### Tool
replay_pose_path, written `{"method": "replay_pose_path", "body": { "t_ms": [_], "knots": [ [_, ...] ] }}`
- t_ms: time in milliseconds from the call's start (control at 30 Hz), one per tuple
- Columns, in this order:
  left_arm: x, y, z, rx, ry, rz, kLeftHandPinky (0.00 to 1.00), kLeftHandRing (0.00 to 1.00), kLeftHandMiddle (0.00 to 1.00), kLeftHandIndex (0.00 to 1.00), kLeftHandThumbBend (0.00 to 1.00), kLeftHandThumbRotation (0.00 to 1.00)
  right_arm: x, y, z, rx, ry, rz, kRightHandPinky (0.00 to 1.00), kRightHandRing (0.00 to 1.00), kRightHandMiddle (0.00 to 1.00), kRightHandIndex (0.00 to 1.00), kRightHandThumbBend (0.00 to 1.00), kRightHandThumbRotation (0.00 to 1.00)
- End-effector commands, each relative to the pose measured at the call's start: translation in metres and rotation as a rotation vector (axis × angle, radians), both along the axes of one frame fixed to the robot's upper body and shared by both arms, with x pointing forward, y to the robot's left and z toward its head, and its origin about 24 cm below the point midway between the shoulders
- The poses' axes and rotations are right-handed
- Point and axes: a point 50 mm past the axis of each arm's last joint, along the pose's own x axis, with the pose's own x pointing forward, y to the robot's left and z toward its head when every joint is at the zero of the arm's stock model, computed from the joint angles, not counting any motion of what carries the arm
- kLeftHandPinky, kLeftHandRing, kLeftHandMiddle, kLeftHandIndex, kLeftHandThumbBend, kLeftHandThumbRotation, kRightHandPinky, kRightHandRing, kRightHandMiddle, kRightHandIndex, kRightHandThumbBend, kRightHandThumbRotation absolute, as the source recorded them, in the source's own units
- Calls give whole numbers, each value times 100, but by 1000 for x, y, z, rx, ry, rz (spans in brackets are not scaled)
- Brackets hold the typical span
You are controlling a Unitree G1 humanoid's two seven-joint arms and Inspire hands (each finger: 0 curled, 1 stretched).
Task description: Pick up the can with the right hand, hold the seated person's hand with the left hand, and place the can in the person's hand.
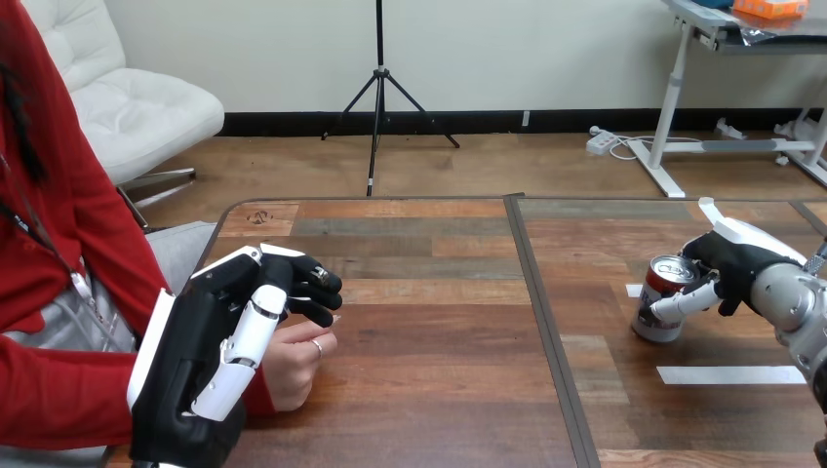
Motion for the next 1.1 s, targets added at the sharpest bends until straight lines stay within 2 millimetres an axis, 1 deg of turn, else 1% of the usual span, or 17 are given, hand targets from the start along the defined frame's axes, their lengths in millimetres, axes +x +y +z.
{"method": "replay_pose_path", "body": {
  "t_ms": [0, 233, 333, 367, 467, 667, 833, 1067],
  "knots": [
    [10, 1, 11, -10, -66, -1, 46, 53, 54, 48, 27, 64, 19, 0, 40, 3, -160, 14, 57, 63, 68, 67, 68, 21],
    [10, 1, 11, -11, -65, -3, 45, 53, 54, 48, 27, 64, 17, 0, 39, 24, -204, 18, 52, 58, 62, 62, 67, 11],
    [10, 1, 11, -17, -63, -4, 45, 53, 54, 48, 27, 64, 17, 0, 38, 34, -215, 15, 49, 54, 58, 60, 67, 8],
    [10, 1, 11, -17, -63, -3, 45, 53, 54, 48, 27, 64, 17, 0, 38, 37, -218, 14, 46, 51, 55, 58, 67, 5],
    [10, 1, 11, -17, -62, -2, 46, 53, 54, 48, 27, 64, 16, 0, 37, 43, -227, 10, 43, 48, 53, 56, 67, 3],
    [9, 1, 11, -18, -62, -3, 46, 52, 54, 48, 26, 63, 16, 1, 35, 59, -244, 1, 39, 44, 49, 54, 66, 1],
    [9, 1, 11, -16, -61, -2, 45, 52, 54, 48, 25, 63, 15, 2, 34, 65, -252, -6, 38, 43, 49, 54, 66, 0],
    [9, 1, 10, -18, -57, -8, 46, 53, 54, 48, 23, 54, 16, 3, 33, 81, -262, -17, 37, 43, 48, 55, 66, 0]
  ]
}}
